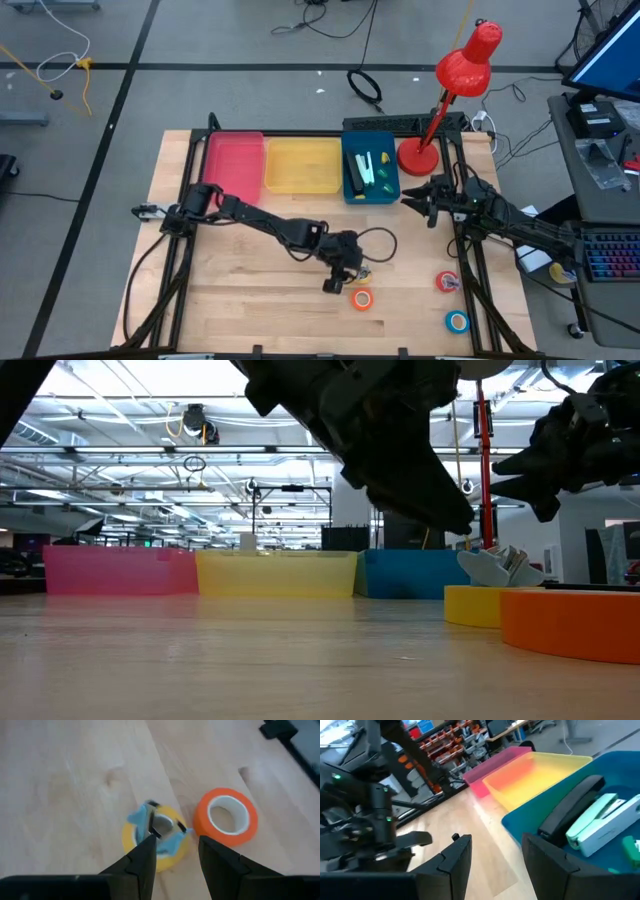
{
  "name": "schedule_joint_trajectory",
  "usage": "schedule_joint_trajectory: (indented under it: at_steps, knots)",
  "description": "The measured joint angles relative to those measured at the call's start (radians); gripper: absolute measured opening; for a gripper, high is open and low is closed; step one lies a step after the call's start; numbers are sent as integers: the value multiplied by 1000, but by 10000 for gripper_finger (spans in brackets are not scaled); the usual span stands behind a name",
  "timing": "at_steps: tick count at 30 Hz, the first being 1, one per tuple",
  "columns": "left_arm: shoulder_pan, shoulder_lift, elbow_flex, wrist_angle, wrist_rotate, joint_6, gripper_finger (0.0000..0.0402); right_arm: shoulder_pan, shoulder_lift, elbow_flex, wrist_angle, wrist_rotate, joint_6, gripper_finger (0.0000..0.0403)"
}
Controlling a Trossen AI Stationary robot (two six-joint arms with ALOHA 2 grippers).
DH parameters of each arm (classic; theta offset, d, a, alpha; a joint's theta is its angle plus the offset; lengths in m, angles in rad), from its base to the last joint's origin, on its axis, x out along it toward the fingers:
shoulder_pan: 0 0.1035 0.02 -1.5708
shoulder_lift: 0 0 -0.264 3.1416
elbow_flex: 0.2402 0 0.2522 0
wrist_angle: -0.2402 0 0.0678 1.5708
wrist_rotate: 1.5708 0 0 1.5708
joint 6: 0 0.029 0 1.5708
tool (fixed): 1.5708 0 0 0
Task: Pick and place Stapler, Stapler remover, tape
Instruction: Put the blue stapler remover into the red bin
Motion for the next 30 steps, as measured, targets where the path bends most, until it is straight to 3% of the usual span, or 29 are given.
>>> schedule_joint_trajectory:
  at_steps: [4,22,30]
  knots:
    - [-8,0,0,11,-54,105,150,0,2,0,-1,25,-5,165]
    - [-19,57,0,26,-75,141,147,0,2,0,-1,21,-1,166]
    - [-19,65,0,59,-52,145,89,0,2,0,-1,21,-1,165]
